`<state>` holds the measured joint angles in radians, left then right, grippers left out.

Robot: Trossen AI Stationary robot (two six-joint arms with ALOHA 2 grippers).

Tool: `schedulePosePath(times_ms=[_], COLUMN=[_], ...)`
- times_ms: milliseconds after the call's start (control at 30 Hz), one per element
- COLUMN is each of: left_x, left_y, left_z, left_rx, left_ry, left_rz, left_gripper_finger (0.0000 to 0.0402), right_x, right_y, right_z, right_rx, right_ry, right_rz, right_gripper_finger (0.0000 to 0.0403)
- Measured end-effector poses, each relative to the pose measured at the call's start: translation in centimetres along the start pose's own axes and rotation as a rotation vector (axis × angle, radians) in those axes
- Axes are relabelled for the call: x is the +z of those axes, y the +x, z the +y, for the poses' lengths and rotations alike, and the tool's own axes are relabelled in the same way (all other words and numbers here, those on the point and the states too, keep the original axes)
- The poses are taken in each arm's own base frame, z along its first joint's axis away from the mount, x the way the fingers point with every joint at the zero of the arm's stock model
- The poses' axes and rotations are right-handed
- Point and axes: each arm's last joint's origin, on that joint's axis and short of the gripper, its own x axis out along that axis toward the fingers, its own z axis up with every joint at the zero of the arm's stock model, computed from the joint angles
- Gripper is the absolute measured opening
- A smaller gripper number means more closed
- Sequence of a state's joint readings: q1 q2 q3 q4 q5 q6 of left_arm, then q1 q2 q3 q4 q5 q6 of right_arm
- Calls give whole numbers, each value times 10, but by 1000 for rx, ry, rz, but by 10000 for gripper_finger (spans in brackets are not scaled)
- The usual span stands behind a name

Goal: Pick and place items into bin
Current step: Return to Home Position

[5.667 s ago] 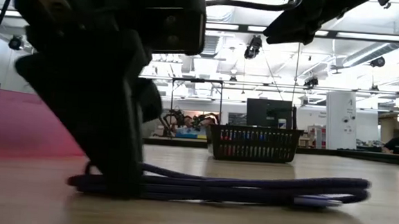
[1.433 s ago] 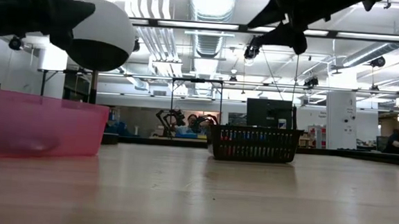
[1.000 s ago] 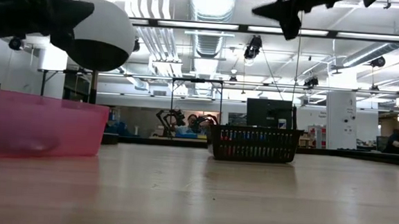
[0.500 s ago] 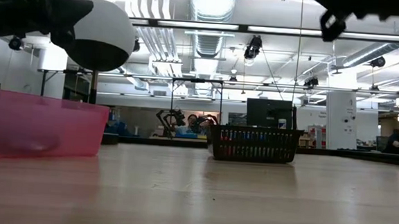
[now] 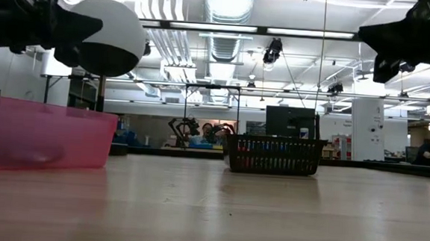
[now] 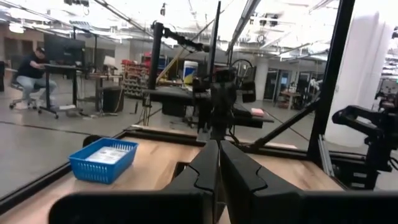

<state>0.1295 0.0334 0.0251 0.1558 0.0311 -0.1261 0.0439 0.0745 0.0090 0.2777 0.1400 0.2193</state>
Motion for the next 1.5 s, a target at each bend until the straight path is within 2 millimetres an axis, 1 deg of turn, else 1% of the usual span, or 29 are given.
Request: schedulePosePath(times_ms=[167,300,467,667,1033,1500], left_x=[-4,-7,-9,-9,-10,-12], left_y=[0,0,0,0,1,2], left_z=[0,0,0,0,0,0], left_rx=[-26,-39,-39,-39,-37,-34], left_ry=[-5,-33,-28,-27,-28,-28], left_rz=[12,39,52,54,64,82], left_gripper_finger=[0,0,0,0,0,0], right_x=[6,3,-3,-2,-8,-9], right_y=[-5,-5,-5,-5,-2,-2], right_z=[0,0,-1,-1,-2,-2], right_rx=[-7,4,1,3,-11,-13], right_ry=[-78,-92,-1,6,-3,-6], right_rz=[-62,-29,34,23,85,97], right_gripper_finger=[8,8,8,8,8,8])
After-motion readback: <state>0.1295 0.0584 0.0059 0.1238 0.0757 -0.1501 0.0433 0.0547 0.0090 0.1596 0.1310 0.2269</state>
